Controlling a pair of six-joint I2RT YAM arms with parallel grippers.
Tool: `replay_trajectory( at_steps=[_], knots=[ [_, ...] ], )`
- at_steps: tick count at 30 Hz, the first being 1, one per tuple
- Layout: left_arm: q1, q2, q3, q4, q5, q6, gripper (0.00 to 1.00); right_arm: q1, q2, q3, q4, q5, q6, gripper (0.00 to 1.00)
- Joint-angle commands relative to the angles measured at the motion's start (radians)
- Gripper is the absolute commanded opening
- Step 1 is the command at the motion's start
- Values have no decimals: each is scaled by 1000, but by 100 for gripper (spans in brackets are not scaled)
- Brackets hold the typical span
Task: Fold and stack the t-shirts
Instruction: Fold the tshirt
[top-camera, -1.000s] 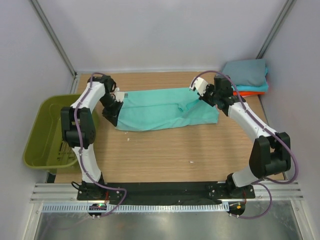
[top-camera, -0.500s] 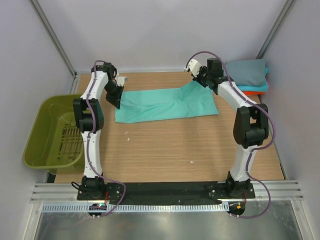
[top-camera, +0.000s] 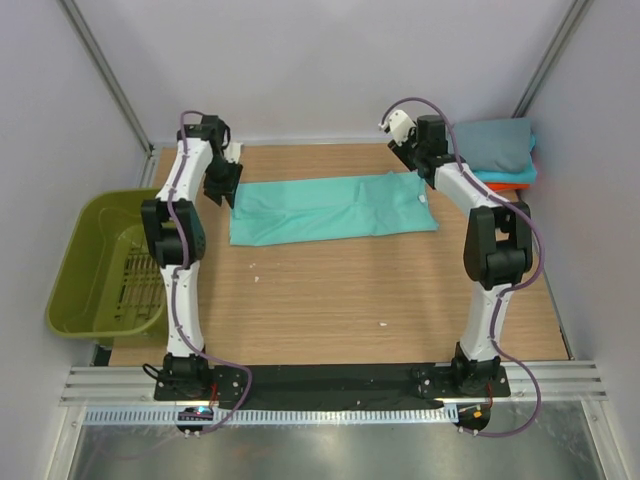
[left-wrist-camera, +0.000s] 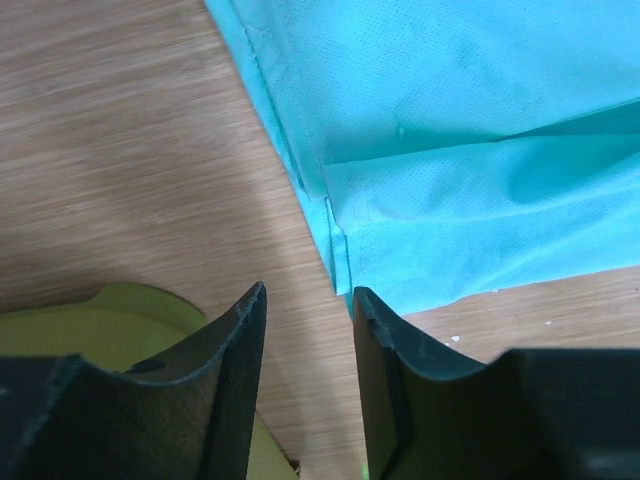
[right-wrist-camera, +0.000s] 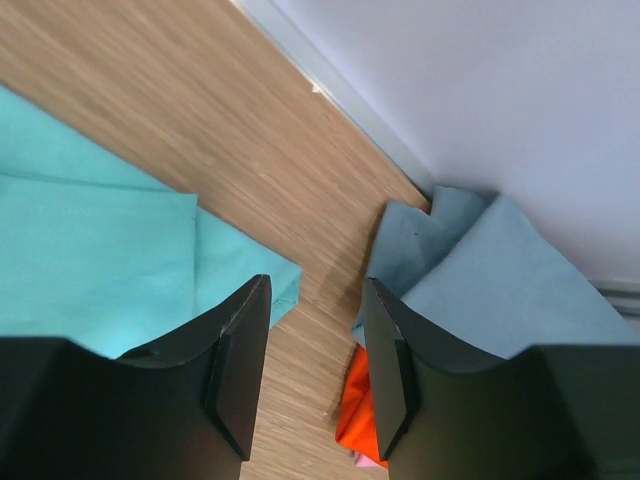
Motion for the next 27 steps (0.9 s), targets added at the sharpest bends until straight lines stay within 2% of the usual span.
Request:
replay_trajectory(
  at_steps=[1,2,6,10,16,22,27],
  knots=[
    [-8,-78,16,18,-14,-6,42,2,-107,0,31,23,136,48],
    [-14,-78,2,13,22,-3,48,2,-107,4,2,17,168,48],
    [-31,-46,-52,-18,107,8,49,5,-72,14,-130,-74,254,48],
    [-32,-8,-56,-16,113,5,48,11,-64,-15,-137,-97,268,48],
    [-32,66,22,-9,108,10,48,11,-46,-23,-158,-114,259,48],
    [-31,118,68,1,84,17,40,11,-32,-43,-180,-124,245,48],
    [-31,129,80,4,82,23,20,11,-30,-49,-180,-124,248,48]
  ],
)
